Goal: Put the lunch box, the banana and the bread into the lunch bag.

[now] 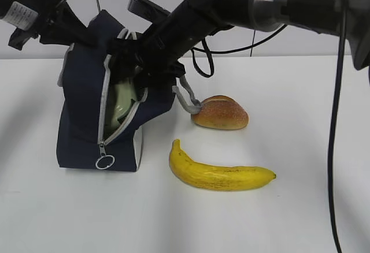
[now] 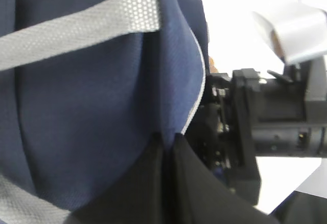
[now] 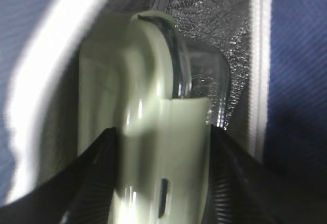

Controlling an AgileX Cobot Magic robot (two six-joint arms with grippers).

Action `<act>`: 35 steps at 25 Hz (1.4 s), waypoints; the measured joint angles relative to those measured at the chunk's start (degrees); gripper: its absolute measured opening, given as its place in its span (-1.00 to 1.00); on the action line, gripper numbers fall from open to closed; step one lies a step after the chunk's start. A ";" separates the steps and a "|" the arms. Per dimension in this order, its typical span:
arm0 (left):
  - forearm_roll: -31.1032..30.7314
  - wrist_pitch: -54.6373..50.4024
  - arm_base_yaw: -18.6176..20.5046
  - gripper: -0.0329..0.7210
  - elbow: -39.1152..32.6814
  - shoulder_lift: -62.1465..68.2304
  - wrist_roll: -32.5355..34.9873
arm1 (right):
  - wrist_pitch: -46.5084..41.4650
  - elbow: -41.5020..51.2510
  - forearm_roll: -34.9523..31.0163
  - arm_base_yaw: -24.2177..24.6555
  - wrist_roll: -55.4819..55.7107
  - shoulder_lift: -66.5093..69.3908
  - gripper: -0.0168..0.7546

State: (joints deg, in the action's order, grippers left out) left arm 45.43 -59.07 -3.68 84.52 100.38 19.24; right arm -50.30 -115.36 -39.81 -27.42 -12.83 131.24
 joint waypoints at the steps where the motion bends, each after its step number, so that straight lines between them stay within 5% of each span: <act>1: -0.42 0.00 0.00 -0.92 0.00 0.00 0.00 | 0.57 -0.11 -0.76 0.00 0.00 0.50 0.04; 13: -3.85 1.06 0.00 -0.92 0.00 0.00 0.00 | 3.68 -0.72 -8.23 -0.14 -2.45 6.43 0.07; 19: -4.62 1.07 0.00 -0.92 0.00 0.00 0.00 | -0.44 -3.80 -8.31 0.10 -3.66 6.43 0.55; 28: -4.44 1.22 0.00 -0.92 0.00 0.01 0.00 | -18.05 -21.58 9.14 0.52 -3.68 6.43 0.58; 35: -4.39 0.98 0.00 -0.92 0.00 0.01 0.00 | -20.92 -29.61 23.16 3.43 -0.85 4.98 0.56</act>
State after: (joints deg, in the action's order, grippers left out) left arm 41.03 -58.09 -3.68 84.52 100.39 19.24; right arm -71.22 -144.98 -16.65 -24.00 -13.68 136.22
